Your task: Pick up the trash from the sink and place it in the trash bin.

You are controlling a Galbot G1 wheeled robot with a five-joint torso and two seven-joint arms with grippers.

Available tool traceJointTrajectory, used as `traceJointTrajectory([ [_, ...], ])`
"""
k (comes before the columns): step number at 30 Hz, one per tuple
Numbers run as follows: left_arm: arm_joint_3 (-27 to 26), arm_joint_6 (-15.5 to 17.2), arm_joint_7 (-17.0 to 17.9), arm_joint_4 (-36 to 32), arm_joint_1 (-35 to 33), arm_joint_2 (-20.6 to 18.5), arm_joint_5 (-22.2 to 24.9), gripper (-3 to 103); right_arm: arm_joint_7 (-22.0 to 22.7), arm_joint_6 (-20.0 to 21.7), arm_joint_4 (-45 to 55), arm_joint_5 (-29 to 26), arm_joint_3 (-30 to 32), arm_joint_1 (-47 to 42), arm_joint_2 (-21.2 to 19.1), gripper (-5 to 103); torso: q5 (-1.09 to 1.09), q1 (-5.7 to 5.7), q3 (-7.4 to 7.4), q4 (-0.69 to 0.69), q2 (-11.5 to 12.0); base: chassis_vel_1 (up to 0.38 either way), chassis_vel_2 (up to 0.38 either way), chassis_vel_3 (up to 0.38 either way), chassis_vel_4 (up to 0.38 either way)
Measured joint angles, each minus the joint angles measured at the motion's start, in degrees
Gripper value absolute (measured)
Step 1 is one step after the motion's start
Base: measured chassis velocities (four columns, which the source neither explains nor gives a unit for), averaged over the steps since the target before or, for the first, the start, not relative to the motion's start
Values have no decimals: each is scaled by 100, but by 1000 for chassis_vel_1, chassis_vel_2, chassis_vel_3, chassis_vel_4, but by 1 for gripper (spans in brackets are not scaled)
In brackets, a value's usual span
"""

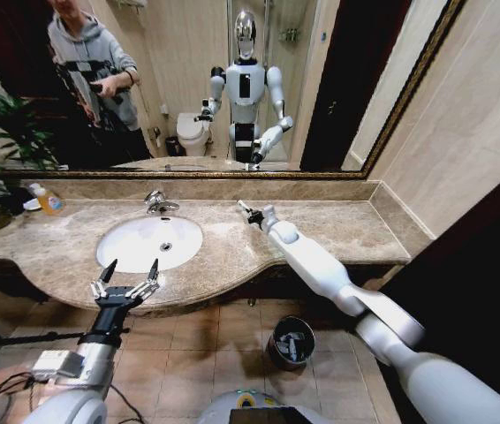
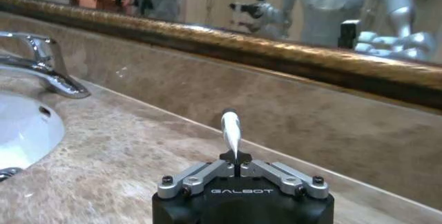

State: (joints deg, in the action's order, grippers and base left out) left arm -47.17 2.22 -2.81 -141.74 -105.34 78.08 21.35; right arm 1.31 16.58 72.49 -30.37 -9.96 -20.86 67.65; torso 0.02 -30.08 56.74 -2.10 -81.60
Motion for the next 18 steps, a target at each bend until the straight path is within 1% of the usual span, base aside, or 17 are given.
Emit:
traceJointTrajectory([
  [4,0,0,1,0,0,1,0,100,115,139,848,-160,574,-676,-527,0,1,0,0,-1,0,0,0,0,0],
  [5,0,0,1,0,0,1,0,100,115,139,848,-160,574,-676,-527,0,1,0,0,-1,0,0,0,0,0],
  [8,0,0,1,0,0,1,0,100,208,237,1623,-312,1256,-1330,-946,0,0,0,-1,-1,0,0,0,0,0],
  [9,0,0,1,0,0,1,0,100,208,237,1623,-312,1256,-1330,-946,0,0,0,-1,-1,0,0,0,0,0],
  [12,0,0,0,0,0,0,0,100,222,382,2309,-402,1929,-2054,-1328,0,0,0,0,-1,0,0,0,0,0],
  [13,0,0,0,0,0,0,0,100,222,382,2309,-402,1929,-2054,-1328,0,0,0,0,-1,0,0,0,0,0],
  [15,0,0,0,0,0,0,-1,100,298,379,2686,-444,2284,-2652,-1577,0,1,1,0,0,0,0,0,0,0],
  [18,0,0,2,0,0,0,-1,100,453,361,3172,-503,2774,-3359,-1725,0,1,1,-1,2,0,0,0,0,0],
])
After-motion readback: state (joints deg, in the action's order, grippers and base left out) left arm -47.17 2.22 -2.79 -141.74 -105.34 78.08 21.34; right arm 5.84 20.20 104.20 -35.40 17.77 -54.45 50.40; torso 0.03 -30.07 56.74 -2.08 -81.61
